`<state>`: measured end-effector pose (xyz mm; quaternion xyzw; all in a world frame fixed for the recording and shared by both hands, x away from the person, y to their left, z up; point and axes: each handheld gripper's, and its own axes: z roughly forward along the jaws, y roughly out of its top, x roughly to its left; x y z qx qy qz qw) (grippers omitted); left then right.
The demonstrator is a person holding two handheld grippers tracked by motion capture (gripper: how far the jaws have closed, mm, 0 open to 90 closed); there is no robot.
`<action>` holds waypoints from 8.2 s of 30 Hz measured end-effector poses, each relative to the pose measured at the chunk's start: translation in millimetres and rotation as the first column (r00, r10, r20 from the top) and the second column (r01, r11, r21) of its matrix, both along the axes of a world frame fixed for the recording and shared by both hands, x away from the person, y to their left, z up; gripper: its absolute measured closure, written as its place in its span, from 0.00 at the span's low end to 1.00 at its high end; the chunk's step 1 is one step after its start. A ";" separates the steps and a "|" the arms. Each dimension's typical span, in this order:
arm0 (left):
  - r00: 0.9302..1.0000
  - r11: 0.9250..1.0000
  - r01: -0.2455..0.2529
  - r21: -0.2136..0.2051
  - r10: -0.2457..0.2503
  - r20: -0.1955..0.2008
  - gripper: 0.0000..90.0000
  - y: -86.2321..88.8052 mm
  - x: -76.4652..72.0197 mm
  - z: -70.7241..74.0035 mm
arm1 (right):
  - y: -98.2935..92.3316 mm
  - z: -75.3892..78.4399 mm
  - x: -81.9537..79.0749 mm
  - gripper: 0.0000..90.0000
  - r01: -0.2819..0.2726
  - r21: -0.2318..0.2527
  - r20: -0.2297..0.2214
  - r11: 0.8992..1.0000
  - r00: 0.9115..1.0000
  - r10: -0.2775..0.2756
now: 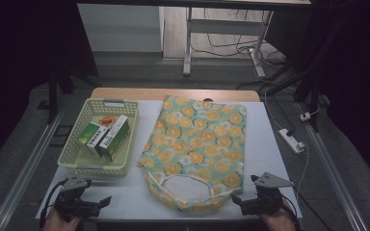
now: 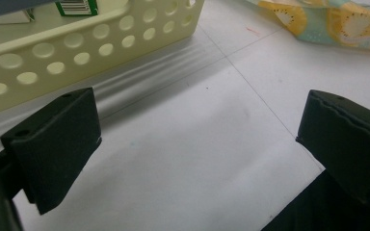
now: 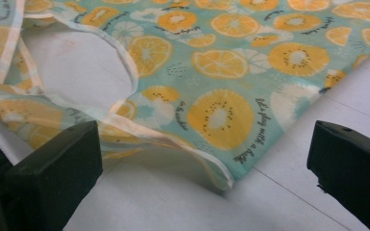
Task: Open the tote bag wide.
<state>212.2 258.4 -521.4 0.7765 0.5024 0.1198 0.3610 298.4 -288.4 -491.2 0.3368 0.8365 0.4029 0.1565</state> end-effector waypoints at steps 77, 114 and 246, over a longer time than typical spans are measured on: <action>0.999 0.999 0.034 0.008 -0.034 -0.012 0.00 -2.7 1.1 -0.4 | 156.4 -14.7 -7.9 0.27 -0.471 -0.110 -0.194 0.875 0.874 0.445; 0.999 0.999 0.040 0.002 -0.040 -0.015 0.01 -2.3 1.7 -0.5 | 123.9 29.9 70.9 1.00 -0.357 -0.034 -0.149 0.933 0.925 0.349; 0.999 1.000 0.028 -0.007 -0.028 -0.016 0.01 -1.1 2.6 -0.7 | 160.1 -25.4 99.3 0.80 -0.465 -0.163 -0.213 0.870 0.878 0.429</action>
